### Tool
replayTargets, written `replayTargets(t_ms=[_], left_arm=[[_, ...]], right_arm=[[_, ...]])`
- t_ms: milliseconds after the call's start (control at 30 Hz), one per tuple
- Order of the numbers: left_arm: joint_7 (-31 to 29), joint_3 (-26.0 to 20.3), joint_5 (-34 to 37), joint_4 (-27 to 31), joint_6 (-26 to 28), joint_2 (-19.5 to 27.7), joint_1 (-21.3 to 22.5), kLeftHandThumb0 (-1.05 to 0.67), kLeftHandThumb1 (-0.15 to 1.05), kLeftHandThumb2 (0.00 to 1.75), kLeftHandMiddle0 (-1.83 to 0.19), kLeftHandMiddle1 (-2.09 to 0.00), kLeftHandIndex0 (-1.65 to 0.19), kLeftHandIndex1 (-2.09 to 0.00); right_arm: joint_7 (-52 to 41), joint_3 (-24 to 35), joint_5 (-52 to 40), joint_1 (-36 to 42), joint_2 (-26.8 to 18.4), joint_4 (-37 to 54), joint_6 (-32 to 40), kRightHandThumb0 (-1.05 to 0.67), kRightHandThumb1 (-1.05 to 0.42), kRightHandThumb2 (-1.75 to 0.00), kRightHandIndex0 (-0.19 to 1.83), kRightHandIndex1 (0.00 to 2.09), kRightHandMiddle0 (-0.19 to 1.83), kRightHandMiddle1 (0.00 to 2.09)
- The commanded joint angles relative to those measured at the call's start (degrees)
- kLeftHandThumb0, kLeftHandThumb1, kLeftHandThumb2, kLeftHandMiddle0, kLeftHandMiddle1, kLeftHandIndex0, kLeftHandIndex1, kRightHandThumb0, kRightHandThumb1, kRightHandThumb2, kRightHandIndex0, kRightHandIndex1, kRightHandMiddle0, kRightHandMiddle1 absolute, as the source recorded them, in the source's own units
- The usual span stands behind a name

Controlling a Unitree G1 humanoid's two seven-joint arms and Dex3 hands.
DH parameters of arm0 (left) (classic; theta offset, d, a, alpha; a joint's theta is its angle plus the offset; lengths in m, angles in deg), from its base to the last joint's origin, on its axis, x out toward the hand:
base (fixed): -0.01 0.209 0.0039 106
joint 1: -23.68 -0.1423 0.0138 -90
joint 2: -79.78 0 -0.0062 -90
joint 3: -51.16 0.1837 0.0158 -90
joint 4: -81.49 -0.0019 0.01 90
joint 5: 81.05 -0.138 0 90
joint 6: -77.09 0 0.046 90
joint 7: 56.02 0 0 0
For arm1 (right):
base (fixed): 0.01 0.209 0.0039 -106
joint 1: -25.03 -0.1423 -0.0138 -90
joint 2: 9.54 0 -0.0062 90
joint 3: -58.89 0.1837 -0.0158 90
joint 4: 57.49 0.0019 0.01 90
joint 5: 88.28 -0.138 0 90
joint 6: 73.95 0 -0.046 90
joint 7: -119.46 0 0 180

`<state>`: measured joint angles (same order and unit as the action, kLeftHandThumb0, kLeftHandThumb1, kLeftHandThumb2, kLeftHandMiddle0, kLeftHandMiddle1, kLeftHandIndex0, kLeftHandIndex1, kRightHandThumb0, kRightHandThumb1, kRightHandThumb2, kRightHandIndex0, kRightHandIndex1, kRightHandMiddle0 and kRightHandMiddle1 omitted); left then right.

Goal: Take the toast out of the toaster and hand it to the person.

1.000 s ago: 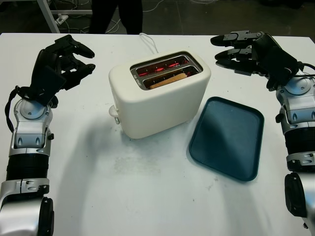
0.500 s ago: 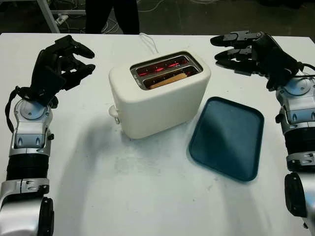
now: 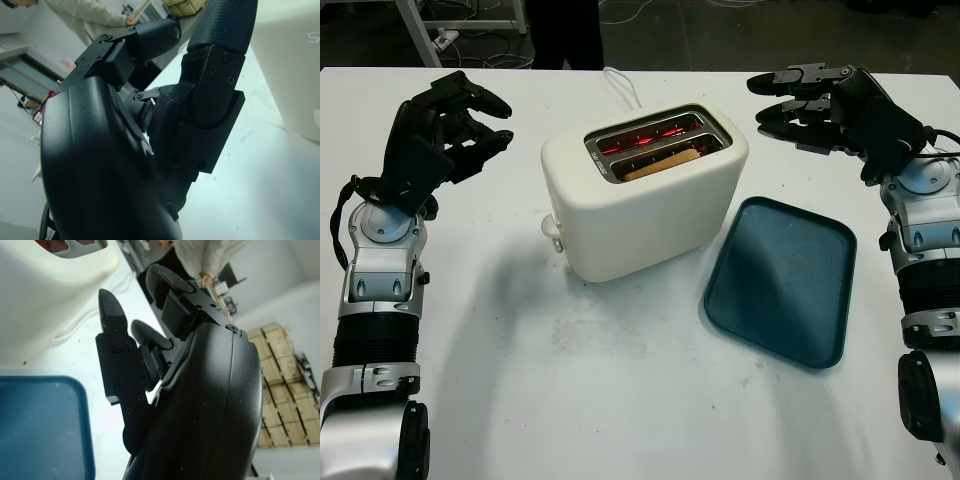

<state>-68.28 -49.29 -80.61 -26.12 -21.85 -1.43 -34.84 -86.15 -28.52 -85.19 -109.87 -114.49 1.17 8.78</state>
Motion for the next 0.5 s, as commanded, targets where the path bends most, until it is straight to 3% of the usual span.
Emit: replayTargets(t_ms=[0,467], left_arm=[[0.1,-0.1,0.0,0.3,-0.8,0.5,-0.5,-1.05,0.92,0.19,-0.65,-1.26,-0.53,-1.24],[0.1,-0.1,-0.2,-0.2,-1.2,0.5,-0.4,-1.05,0.92,0.19,-0.65,-1.26,-0.53,-1.25]], right_arm=[[0.1,0.1,-0.3,-0.5,0.0,0.8,0.5,-0.27,-0.92,-0.05,0.62,0.52,0.77,0.01],[0.5,0.0,0.0,-0.3,0.0,2.1,1.8,-0.28,-0.92,-0.06,0.62,0.52,0.77,0.01]])
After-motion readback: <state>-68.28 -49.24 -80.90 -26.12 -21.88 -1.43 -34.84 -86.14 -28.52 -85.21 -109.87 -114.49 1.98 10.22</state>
